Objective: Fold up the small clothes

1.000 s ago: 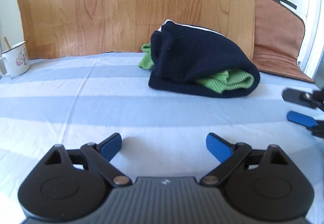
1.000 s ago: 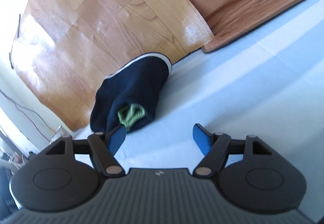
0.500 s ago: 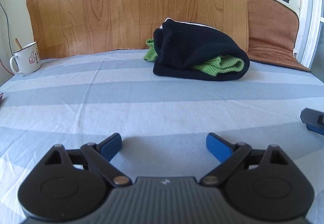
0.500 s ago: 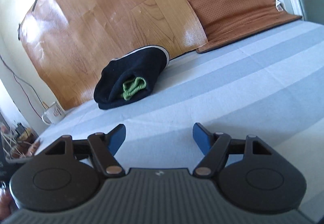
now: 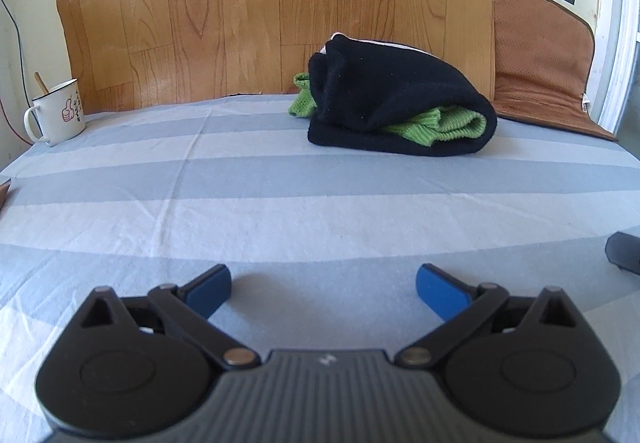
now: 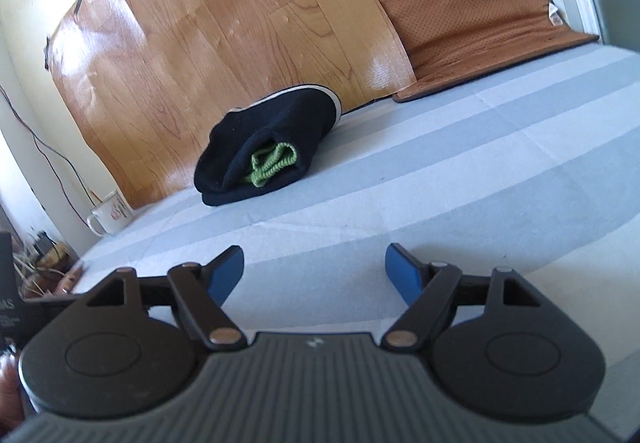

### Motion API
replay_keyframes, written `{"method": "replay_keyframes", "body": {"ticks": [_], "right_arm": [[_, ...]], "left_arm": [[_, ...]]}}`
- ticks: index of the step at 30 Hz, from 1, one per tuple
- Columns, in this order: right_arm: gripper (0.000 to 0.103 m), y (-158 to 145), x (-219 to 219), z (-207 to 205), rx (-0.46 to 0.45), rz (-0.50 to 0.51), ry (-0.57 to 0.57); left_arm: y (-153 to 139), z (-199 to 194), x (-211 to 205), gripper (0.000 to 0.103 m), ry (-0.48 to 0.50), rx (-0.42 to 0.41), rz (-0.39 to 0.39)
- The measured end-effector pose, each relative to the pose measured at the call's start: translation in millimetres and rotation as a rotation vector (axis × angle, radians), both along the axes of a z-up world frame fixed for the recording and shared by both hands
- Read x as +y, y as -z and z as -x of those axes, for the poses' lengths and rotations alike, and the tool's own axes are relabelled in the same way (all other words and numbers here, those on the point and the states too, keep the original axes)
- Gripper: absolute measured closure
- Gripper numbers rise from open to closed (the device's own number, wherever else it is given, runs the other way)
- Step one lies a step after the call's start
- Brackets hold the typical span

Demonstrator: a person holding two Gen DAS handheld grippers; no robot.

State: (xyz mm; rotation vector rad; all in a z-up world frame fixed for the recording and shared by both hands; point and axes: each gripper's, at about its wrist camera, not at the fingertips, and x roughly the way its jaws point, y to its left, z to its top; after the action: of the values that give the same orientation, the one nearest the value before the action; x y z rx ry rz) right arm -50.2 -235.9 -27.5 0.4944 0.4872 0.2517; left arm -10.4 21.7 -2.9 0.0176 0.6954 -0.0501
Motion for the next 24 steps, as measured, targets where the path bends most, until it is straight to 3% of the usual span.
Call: {"method": "replay_keyframes", "body": {"ticks": [11, 24], "right_arm": [[0.01, 3.8, -10.9, 0.3, -0.017, -0.13, -0.023], [0.0, 2.3, -6.5, -2.9, -0.031, -0.108, -0.07]], "left_arm": [[1.4, -0.8, -1.9, 0.0, -0.009, 0.008, -0.013], [1.5, 0.2, -2.0, 0.0, -0.014, 0.007, -0.014]]}}
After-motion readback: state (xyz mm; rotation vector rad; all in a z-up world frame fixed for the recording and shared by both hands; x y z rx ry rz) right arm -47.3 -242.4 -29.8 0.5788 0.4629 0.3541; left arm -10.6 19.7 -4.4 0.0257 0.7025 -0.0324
